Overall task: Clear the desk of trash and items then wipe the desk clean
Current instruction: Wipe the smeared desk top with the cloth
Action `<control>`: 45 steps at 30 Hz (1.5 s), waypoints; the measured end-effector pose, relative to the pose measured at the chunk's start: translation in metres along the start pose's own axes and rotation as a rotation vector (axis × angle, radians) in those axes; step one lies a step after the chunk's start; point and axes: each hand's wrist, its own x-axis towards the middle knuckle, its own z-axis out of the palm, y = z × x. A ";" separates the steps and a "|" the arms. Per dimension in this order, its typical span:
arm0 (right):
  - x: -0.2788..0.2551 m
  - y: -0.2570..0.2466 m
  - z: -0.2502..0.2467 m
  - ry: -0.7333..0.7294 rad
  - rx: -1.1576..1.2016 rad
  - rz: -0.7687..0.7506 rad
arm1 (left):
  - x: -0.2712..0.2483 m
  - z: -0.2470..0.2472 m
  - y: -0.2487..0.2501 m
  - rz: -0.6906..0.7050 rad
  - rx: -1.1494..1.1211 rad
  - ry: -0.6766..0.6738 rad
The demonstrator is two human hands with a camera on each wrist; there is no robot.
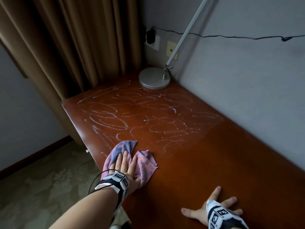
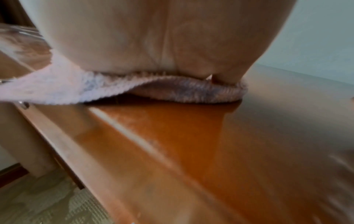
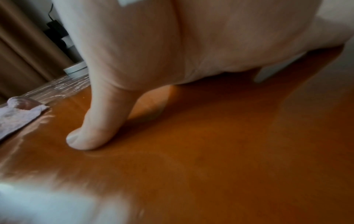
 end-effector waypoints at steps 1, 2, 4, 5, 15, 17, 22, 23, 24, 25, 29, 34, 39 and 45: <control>0.000 0.000 0.000 -0.007 0.000 -0.001 | 0.000 -0.004 0.004 -0.030 0.002 0.035; 0.001 0.001 0.000 -0.012 -0.003 -0.003 | 0.002 -0.001 0.006 -0.051 0.029 0.032; 0.003 0.002 -0.001 -0.029 0.004 0.001 | 0.007 0.003 0.004 -0.079 0.044 -0.027; 0.003 0.002 -0.001 -0.033 0.012 0.003 | 0.008 0.001 0.003 -0.079 0.048 -0.042; 0.008 0.002 0.003 -0.023 0.033 -0.011 | -0.005 0.002 -0.010 -0.103 0.078 -0.100; 0.011 0.002 0.004 -0.023 0.037 -0.010 | 0.006 -0.003 -0.006 -0.124 0.081 -0.073; 0.014 0.003 0.009 -0.004 0.069 -0.026 | 0.011 -0.003 -0.003 -0.156 0.060 -0.041; 0.014 0.003 0.009 0.001 0.074 -0.030 | 0.005 -0.001 -0.001 -0.156 0.063 -0.051; 0.013 0.003 0.009 0.002 0.082 -0.035 | -0.001 0.003 0.002 -0.150 0.069 -0.067; 0.013 0.004 0.008 0.006 0.090 -0.040 | -0.006 0.006 0.003 -0.148 0.070 -0.077; 0.021 0.000 0.015 0.031 0.090 -0.023 | -0.006 0.013 0.005 -0.152 0.057 -0.110; 0.024 0.000 0.020 0.096 0.135 -0.009 | 0.020 0.002 0.010 -0.149 0.035 -0.094; 0.018 0.000 0.017 0.064 0.151 -0.025 | 0.001 0.006 0.017 -0.103 0.121 -0.059; 0.018 0.004 0.017 0.065 0.161 -0.071 | -0.005 0.016 0.025 -0.070 0.144 -0.140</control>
